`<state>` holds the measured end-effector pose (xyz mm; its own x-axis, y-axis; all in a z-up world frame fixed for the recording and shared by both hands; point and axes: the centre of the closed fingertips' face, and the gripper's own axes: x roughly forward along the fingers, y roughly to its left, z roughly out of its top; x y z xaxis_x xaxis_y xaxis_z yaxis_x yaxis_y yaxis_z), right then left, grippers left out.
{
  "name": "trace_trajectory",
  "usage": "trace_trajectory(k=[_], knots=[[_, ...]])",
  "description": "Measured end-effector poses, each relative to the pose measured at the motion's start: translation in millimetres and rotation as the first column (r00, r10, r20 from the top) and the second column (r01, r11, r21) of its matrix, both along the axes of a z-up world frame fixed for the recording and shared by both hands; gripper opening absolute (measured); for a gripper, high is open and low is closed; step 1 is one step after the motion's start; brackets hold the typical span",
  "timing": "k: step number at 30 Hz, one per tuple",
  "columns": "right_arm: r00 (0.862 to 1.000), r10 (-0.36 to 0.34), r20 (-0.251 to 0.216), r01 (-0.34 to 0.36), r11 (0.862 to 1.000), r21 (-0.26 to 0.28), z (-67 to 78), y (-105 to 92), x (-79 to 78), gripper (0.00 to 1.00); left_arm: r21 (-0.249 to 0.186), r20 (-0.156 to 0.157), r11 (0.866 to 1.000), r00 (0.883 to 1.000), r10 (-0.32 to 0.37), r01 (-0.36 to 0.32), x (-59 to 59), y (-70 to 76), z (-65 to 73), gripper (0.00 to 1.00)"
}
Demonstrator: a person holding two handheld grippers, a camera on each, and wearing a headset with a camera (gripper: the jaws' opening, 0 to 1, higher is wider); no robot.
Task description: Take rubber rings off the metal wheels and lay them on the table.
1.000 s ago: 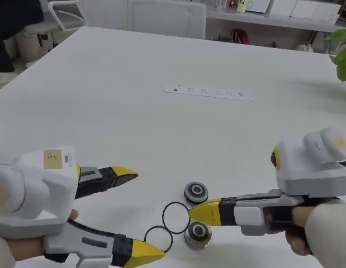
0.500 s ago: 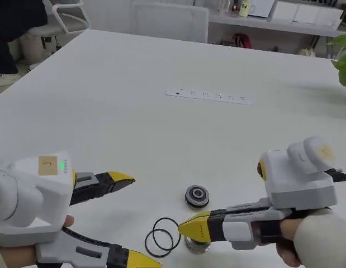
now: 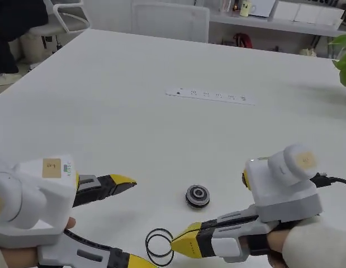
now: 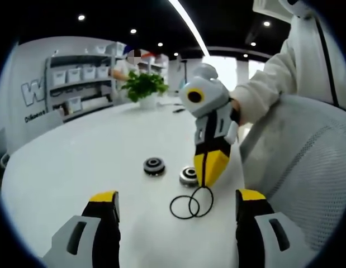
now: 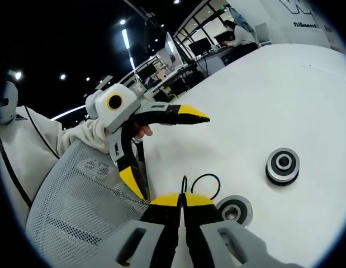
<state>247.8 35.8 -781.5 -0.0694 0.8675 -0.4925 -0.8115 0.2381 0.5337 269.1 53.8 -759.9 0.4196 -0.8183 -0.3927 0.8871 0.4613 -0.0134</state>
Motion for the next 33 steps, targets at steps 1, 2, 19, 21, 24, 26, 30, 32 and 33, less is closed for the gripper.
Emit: trace_trajectory(k=[1, 2, 19, 21, 24, 26, 30, 32, 33], knots=[[1.000, 0.005, 0.010, -0.005, 1.000, -0.012, -2.2, 0.1, -0.7, 0.00, 0.001, 0.001, 1.000, 1.000, 0.001, -0.001, 0.1, 0.2, 0.1, 0.87], [1.000, 0.008, 0.018, -0.008, 1.000, -0.019, -3.6, 0.1, -0.8, 0.00, 0.000, 0.002, 1.000, 1.000, 0.002, -0.002, 0.3, 0.4, 0.3, 0.87], [0.991, 0.007, 0.131, 0.003, 0.997, -0.075, -9.7, -2.1, 10.9, 0.02, 0.004, -0.012, 1.000, 1.000, 0.004, -0.004, -0.1, 1.3, -1.9, 0.85], [0.990, 0.005, 0.140, 0.007, 0.997, -0.083, -10.7, -3.2, 12.6, 0.04, 0.005, -0.014, 1.000, 1.000, 0.006, -0.006, 0.1, 1.7, -2.1, 0.85], [0.989, 0.006, 0.149, 0.008, 0.996, -0.088, -11.0, -3.9, 13.7, 0.04, 0.005, -0.017, 1.000, 1.000, 0.009, -0.009, 0.3, 2.1, -2.5, 0.85], [0.988, 0.002, 0.155, 0.012, 0.996, -0.088, -10.2, -4.4, 15.1, 0.05, 0.004, -0.017, 1.000, 1.000, 0.010, -0.010, 0.5, 2.3, -2.4, 0.84], [0.987, -0.010, 0.161, 0.024, 0.996, -0.086, -8.2, -6.8, 19.1, 0.05, 0.006, -0.020, 1.000, 1.000, 0.015, -0.014, 1.4, 3.3, -3.1, 0.84], [0.986, -0.018, 0.167, 0.032, 0.996, -0.081, -5.9, -7.8, 21.6, 0.05, 0.006, -0.020, 1.000, 1.000, 0.015, -0.014, 1.9, 3.7, -3.7, 0.84], [0.986, -0.023, 0.167, 0.037, 0.996, -0.079, -4.7, -8.4, 22.9, 0.05, 0.006, -0.021, 1.000, 1.000, 0.015, -0.014, 1.9, 3.7, -3.8, 0.84]])
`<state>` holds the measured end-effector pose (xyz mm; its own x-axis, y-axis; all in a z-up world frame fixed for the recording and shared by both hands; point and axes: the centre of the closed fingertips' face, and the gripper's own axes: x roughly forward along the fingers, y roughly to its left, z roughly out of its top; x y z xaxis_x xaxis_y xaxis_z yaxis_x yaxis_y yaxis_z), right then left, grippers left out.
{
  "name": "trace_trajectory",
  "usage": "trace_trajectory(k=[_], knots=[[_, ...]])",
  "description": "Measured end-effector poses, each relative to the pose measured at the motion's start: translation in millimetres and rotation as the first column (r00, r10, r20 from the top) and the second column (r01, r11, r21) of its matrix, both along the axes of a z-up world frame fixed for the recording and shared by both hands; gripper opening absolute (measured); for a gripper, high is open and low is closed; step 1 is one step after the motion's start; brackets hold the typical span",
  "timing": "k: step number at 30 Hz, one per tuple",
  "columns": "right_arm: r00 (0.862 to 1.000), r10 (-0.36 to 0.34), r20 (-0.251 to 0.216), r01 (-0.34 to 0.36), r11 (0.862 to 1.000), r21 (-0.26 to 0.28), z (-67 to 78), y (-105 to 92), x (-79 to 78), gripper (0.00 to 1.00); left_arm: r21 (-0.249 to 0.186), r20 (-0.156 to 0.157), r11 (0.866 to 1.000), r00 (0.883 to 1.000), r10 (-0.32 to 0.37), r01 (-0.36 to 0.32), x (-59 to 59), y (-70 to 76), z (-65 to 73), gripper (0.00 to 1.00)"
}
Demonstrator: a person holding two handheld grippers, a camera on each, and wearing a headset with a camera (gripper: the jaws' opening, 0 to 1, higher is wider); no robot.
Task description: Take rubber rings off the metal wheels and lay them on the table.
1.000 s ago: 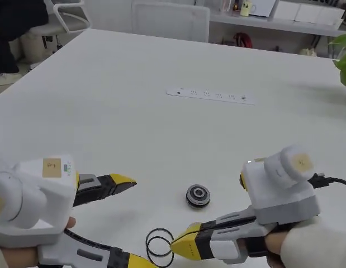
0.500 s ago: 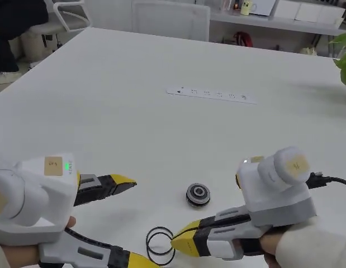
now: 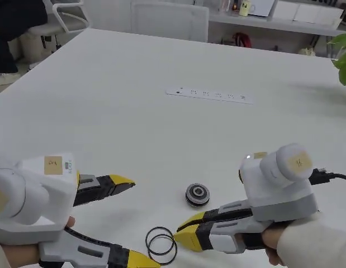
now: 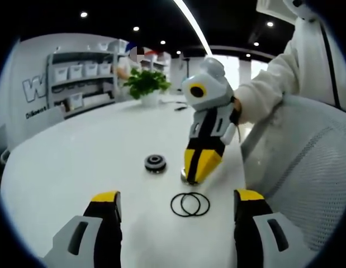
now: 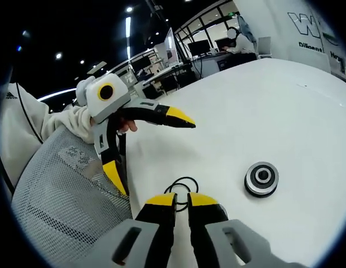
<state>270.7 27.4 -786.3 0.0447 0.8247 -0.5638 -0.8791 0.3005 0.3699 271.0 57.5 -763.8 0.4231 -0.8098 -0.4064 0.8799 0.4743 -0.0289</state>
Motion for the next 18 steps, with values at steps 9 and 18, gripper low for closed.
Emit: trace_trajectory(k=[9, 18], knots=[[0.998, -0.061, 0.024, 0.060, 0.997, 0.039, 13.3, -6.9, 16.5, 0.06, -0.003, -0.008, 1.000, 1.000, 0.005, -0.005, 0.5, 0.7, -0.9, 0.83], [0.992, -0.117, 0.047, 0.113, 0.991, 0.070, 21.6, -16.0, 31.5, 0.07, -0.009, -0.012, 1.000, 1.000, 0.009, -0.009, 1.2, 1.2, -0.8, 0.82]])
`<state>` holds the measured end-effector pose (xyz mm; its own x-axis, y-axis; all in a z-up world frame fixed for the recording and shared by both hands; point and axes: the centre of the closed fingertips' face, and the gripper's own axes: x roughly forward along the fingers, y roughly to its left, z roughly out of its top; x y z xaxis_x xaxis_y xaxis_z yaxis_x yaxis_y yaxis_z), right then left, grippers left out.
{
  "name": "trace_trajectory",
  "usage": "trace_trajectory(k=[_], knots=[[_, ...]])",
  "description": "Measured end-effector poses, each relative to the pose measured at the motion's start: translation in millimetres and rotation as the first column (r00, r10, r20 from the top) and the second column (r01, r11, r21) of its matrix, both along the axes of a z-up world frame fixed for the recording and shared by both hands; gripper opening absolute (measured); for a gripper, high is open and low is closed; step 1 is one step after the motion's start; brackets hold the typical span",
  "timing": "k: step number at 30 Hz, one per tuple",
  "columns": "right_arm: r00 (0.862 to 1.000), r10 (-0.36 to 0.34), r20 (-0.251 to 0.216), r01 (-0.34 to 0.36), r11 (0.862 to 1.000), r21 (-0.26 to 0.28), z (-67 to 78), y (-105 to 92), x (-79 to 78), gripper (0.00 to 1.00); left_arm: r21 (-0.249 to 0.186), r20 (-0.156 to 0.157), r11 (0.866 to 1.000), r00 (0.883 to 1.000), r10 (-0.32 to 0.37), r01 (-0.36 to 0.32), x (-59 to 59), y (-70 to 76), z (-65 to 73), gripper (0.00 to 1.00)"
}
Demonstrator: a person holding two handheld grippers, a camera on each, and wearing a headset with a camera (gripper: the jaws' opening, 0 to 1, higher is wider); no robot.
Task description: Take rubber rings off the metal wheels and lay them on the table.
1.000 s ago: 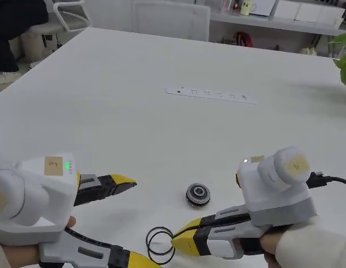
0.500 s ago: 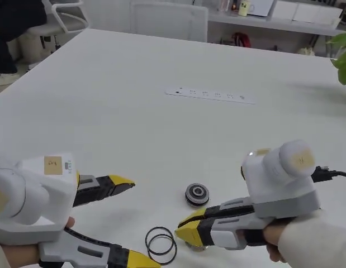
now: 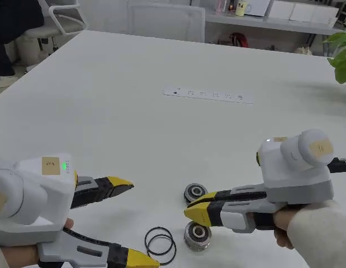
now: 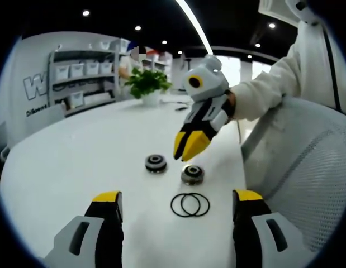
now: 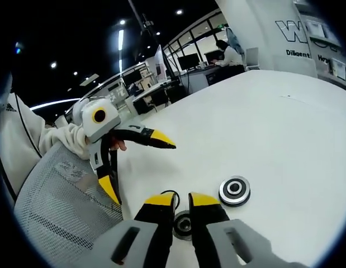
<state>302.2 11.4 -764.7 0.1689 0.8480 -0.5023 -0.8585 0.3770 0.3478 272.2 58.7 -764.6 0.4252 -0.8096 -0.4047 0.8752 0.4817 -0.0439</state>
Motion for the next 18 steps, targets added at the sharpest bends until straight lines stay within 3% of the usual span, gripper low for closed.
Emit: trace_trajectory(k=[13, 18], knots=[[0.994, -0.109, -0.004, 0.109, 0.993, 0.046, 7.6, -22.6, 25.5, 0.10, -0.033, -0.012, 0.999, 1.000, -0.001, 0.001, 5.1, -1.6, 10.8, 0.79], [0.991, -0.136, -0.006, 0.136, 0.989, 0.052, 7.8, -29.4, 31.2, 0.10, -0.014, 0.003, 1.000, 1.000, -0.008, 0.008, 9.5, 0.7, 19.3, 0.79]])
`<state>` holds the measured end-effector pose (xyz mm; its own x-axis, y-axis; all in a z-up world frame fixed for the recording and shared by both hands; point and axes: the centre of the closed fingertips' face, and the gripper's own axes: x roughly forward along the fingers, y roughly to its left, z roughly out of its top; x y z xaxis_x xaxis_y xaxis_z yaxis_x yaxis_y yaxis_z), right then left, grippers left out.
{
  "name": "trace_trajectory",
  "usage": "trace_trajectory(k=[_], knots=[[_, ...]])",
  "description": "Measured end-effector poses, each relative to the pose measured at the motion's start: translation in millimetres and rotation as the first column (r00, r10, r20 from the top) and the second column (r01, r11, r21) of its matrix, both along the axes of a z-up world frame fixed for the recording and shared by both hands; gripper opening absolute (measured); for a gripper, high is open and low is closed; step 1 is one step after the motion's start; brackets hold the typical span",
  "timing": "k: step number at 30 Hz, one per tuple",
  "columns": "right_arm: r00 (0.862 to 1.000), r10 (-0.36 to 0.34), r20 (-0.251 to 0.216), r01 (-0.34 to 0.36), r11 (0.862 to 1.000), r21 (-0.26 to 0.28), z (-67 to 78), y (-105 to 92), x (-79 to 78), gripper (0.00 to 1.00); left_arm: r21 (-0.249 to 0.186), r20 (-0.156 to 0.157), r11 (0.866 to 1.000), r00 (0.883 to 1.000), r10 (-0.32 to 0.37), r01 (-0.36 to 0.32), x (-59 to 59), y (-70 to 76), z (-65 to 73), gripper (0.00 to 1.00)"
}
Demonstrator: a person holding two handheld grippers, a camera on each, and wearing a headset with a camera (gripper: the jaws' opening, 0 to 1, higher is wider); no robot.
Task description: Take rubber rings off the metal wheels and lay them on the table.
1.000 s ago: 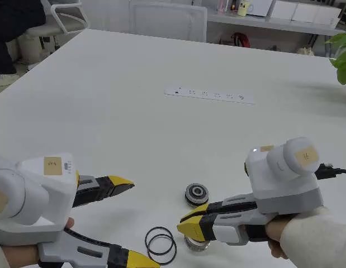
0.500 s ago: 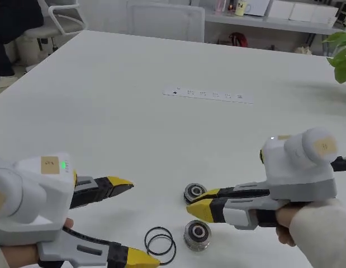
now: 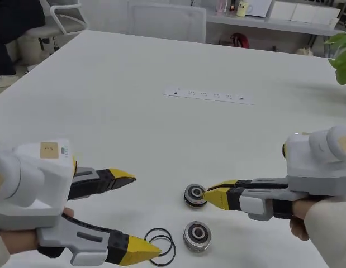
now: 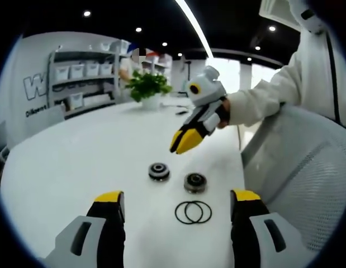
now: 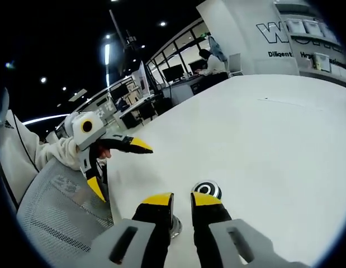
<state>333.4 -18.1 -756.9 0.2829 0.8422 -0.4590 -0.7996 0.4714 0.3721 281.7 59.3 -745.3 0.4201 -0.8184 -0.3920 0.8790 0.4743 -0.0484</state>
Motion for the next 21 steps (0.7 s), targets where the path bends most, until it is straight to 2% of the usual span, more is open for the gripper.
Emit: trace_trajectory(k=[6, 8, 15, 18, 21], knots=[[1.000, -0.024, 0.003, 0.024, 1.000, 0.012, 2.0, -5.7, 6.1, 0.11, 0.001, 0.031, 1.000, 0.999, -0.006, 0.006, 10.2, 2.4, 20.2, 0.79], [0.999, -0.034, 0.005, 0.034, 0.999, 0.016, 3.0, -7.6, 7.9, 0.11, -0.012, 0.044, 1.000, 0.999, 0.001, -0.001, 16.6, 3.3, 32.7, 0.79], [0.998, -0.065, 0.008, 0.064, 0.997, 0.030, 6.8, -13.3, 13.4, 0.12, -0.035, 0.119, 0.999, 0.993, 0.000, 0.004, 38.0, 2.6, 74.9, 0.79], [0.997, -0.069, 0.033, 0.068, 0.998, 0.014, 8.9, -15.9, 17.4, 0.14, -0.026, 0.144, 1.000, 0.990, -0.007, 0.011, 44.7, 2.8, 86.5, 0.79], [0.996, -0.075, 0.043, 0.074, 0.997, 0.022, 14.1, -17.8, 21.1, 0.15, -0.028, 0.162, 0.999, 0.987, -0.014, 0.019, 50.8, 1.5, 96.0, 0.79]])
